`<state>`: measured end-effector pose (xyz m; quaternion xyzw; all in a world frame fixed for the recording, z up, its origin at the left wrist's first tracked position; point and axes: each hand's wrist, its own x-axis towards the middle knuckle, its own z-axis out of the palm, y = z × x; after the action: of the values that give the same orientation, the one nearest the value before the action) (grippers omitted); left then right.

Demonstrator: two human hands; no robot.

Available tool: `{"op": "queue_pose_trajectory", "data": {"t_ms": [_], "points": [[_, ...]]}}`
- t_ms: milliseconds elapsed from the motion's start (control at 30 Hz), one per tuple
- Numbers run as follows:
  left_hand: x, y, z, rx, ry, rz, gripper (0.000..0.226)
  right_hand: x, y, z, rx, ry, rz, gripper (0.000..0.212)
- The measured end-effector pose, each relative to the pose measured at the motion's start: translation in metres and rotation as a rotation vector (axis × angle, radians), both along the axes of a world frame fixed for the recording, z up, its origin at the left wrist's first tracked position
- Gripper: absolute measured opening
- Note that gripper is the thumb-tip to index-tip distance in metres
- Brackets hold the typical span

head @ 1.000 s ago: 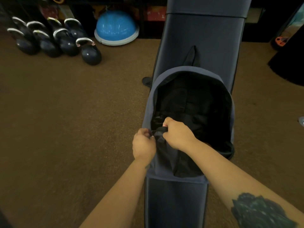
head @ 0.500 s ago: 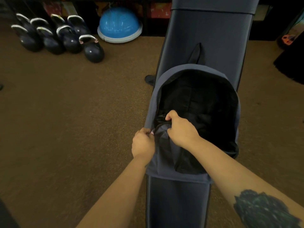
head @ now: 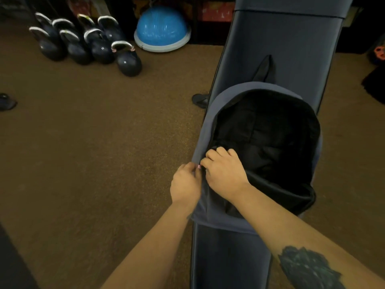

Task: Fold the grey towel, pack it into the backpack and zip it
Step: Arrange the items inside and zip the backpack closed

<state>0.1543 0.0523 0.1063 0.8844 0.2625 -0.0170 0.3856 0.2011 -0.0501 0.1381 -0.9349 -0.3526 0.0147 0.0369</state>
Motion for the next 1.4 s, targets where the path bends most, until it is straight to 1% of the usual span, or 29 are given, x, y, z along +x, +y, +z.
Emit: {"op": "queue_pose_trajectory", "data": {"t_ms": [67, 133, 233, 367, 500, 567, 600, 667, 700, 800, 900, 1033, 1100, 1233, 1400], "points": [[-0.004, 0.0, 0.003, 0.063, -0.017, -0.012, 0.023, 0.001, 0.003, -0.001, -0.032, 0.015, -0.033, 0.023], [-0.005, 0.001, 0.005, 0.084, -0.028, 0.003, 0.021, 0.001, 0.007, -0.001, -0.07, 0.018, -0.043, 0.022], [-0.006, 0.001, 0.008, 0.082, -0.041, 0.035, 0.016, 0.002, 0.009, 0.0, -0.09, 0.044, -0.057, 0.022], [-0.009, -0.002, 0.01, 0.083, -0.06, 0.025, 0.014, 0.004, 0.009, 0.003, -0.097, 0.082, -0.047, 0.024], [-0.015, -0.002, 0.009, 0.019, -0.077, 0.021, 0.011, 0.005, 0.007, 0.006, -0.089, 0.101, -0.029, 0.023], [-0.018, -0.002, 0.007, -0.078, -0.025, 0.031, 0.013, 0.005, 0.007, 0.008, -0.087, 0.118, -0.042, 0.023], [-0.019, -0.003, 0.007, -0.119, 0.008, 0.031, 0.019, 0.004, 0.007, 0.009, -0.088, 0.128, -0.056, 0.022], [-0.021, -0.005, 0.005, -0.127, 0.063, 0.012, 0.031, 0.003, 0.009, 0.012, -0.107, 0.149, -0.089, 0.023], [-0.022, -0.006, 0.004, -0.105, 0.077, -0.002, 0.033, 0.002, 0.01, 0.014, -0.123, 0.153, -0.102, 0.022], [-0.021, -0.009, 0.006, -0.026, 0.073, 0.007, 0.027, -0.002, 0.014, 0.02, -0.155, 0.137, -0.119, 0.016], [-0.014, -0.01, 0.012, 0.04, 0.082, 0.046, 0.02, -0.003, 0.014, 0.025, -0.14, 0.143, -0.112, 0.022], [-0.008, -0.012, 0.019, 0.127, 0.142, 0.0, 0.02, -0.002, 0.012, 0.03, -0.16, 0.142, -0.102, 0.027], [-0.007, -0.013, 0.021, 0.122, 0.157, 0.003, 0.019, 0.002, 0.011, 0.034, -0.148, 0.135, -0.121, 0.027], [-0.004, -0.011, 0.022, 0.087, 0.227, 0.02, 0.016, 0.016, 0.006, 0.046, -0.059, 0.121, -0.191, 0.023], [0.004, -0.004, 0.027, 0.031, 0.302, -0.026, 0.016, 0.029, -0.002, 0.061, 0.011, 0.184, -0.278, 0.02]]}}
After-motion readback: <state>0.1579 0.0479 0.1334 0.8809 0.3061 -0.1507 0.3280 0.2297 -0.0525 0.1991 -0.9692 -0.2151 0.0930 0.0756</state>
